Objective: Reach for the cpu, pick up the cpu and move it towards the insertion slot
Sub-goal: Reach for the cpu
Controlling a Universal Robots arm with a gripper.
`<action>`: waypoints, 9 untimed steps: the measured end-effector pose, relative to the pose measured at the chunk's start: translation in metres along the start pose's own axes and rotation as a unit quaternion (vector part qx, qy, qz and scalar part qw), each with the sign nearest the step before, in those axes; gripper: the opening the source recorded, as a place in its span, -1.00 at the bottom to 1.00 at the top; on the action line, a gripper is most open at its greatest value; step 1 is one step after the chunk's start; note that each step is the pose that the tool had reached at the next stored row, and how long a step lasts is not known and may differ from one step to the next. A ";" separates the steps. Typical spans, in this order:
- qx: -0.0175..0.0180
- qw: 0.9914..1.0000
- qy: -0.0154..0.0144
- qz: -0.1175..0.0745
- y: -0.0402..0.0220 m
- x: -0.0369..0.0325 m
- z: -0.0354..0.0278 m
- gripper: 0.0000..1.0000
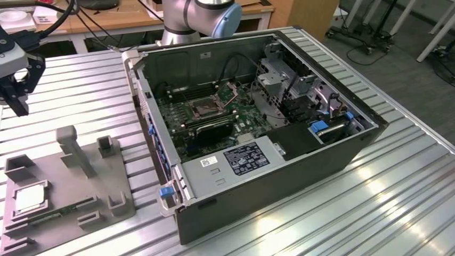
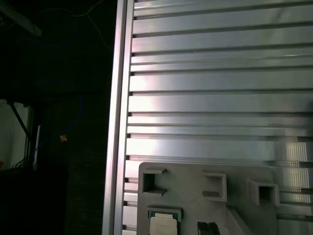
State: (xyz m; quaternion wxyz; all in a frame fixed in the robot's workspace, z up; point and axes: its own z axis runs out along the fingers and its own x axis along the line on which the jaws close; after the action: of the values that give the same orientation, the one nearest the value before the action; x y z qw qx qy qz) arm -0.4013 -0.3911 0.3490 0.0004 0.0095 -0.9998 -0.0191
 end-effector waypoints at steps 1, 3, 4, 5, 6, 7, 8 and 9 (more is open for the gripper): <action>0.000 1.000 0.000 0.000 0.0000 0.0008 0.0000 -0.79; 0.000 1.000 0.000 0.000 0.0000 0.0023 0.0000 -0.79; 0.000 1.000 0.000 0.000 0.0000 0.0030 0.0001 -0.79; 0.000 1.000 0.000 0.000 0.0000 0.0036 0.0002 -0.79; 0.000 1.000 0.000 0.000 0.0000 0.0042 0.0001 -0.79; 0.000 1.000 0.000 0.000 0.0000 0.0047 0.0002 -0.79; 0.000 1.000 0.000 0.000 0.0000 0.0052 0.0002 -0.79; 0.000 1.000 0.000 0.000 0.0000 0.0057 0.0003 -0.79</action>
State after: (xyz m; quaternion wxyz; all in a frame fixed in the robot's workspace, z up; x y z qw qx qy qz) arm -0.4071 -0.3912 0.3488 0.0004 0.0096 -0.9998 -0.0191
